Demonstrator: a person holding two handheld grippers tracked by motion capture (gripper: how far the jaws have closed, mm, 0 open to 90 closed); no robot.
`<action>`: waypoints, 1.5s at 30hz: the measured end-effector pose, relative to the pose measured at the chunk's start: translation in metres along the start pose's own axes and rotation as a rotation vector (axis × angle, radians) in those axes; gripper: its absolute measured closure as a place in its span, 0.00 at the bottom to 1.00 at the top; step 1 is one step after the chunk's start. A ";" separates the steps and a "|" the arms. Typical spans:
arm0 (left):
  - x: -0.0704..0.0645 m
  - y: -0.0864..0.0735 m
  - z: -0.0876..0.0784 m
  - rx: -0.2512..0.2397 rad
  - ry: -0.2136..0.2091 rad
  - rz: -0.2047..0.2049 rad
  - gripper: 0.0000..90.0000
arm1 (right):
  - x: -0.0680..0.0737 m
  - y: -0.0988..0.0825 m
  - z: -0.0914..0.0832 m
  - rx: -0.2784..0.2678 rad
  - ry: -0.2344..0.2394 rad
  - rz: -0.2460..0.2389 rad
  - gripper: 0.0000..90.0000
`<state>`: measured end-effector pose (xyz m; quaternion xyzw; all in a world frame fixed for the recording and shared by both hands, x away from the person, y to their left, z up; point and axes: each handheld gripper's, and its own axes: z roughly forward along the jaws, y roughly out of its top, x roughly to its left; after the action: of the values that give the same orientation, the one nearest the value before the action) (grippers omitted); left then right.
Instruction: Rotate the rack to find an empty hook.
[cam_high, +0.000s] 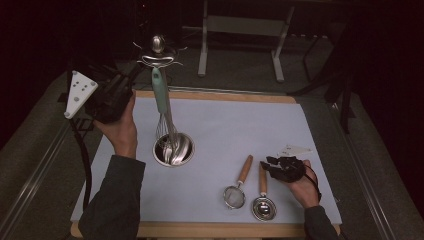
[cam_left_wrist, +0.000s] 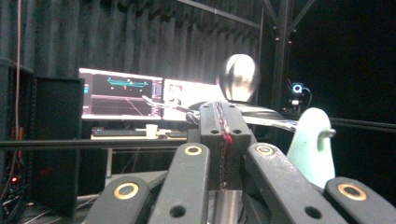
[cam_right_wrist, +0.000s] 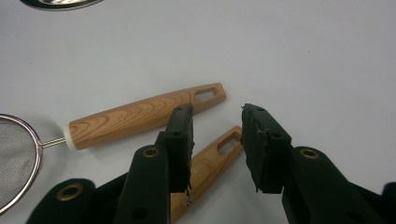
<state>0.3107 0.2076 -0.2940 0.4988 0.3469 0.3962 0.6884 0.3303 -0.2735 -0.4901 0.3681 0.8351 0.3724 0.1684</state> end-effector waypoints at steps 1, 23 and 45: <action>0.002 0.001 0.002 0.002 0.005 -0.004 1.00 | 0.000 0.000 0.000 0.000 0.000 0.000 0.71; 0.016 0.009 0.016 0.052 0.041 0.003 1.00 | -0.003 -0.002 -0.002 0.000 -0.005 0.012 0.71; 0.024 0.010 0.019 0.086 0.055 0.012 1.00 | -0.004 -0.002 -0.003 -0.002 -0.008 0.011 0.70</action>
<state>0.3355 0.2230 -0.2810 0.5189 0.3791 0.3986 0.6543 0.3301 -0.2790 -0.4898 0.3738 0.8321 0.3729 0.1699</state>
